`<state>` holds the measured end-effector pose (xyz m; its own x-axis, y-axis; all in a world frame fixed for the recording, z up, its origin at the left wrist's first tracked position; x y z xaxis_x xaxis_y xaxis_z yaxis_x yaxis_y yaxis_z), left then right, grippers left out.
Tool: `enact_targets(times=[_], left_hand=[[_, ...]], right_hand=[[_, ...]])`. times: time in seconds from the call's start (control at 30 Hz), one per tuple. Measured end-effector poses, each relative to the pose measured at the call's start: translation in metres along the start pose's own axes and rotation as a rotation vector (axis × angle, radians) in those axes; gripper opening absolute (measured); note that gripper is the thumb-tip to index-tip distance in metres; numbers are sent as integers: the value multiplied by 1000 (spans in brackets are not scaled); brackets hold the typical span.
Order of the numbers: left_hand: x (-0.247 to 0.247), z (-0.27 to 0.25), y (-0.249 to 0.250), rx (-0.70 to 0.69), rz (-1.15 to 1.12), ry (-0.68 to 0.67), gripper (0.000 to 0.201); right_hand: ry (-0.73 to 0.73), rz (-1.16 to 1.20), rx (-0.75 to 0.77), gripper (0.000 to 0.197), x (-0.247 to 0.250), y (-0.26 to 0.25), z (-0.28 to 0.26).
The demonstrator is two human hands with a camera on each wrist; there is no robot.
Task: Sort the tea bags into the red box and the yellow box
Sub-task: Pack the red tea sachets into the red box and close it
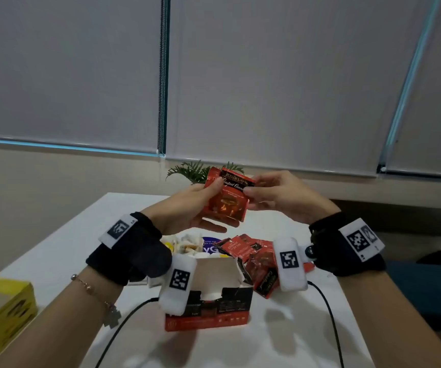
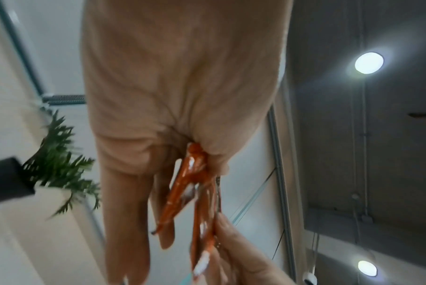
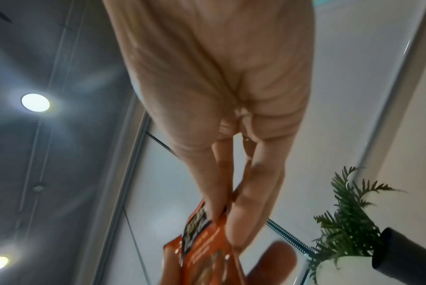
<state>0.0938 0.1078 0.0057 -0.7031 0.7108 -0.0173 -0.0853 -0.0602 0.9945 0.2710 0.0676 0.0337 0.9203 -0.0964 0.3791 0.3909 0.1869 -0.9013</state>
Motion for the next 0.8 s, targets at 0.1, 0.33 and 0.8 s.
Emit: enact_targets(times=[0.1,0.33,0.8], left_hand=[[-7,0,-1,32,-61,-84,61],[-1,3,-6,47,40,-9,43],[-3,16,-8,-164,467,263,61]], right_hand=[[48,-57,41,16,-4,2,-1],[14,-211,-12,14,12,3,-6],[-58,-11,54,15,-6,-3,-10]])
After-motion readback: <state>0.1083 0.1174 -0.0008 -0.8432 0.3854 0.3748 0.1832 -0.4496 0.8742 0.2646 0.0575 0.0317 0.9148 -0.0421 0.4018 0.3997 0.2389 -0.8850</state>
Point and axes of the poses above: each hand's wrist, its own z-axis towards the middle knuckle, its own x-axis out of the back of the hand, y = z × x, the point moved 3 cm from there along z, towards the middle knuckle, and after that the axes turned 9 degrees about -z, right-handed, at the moved point
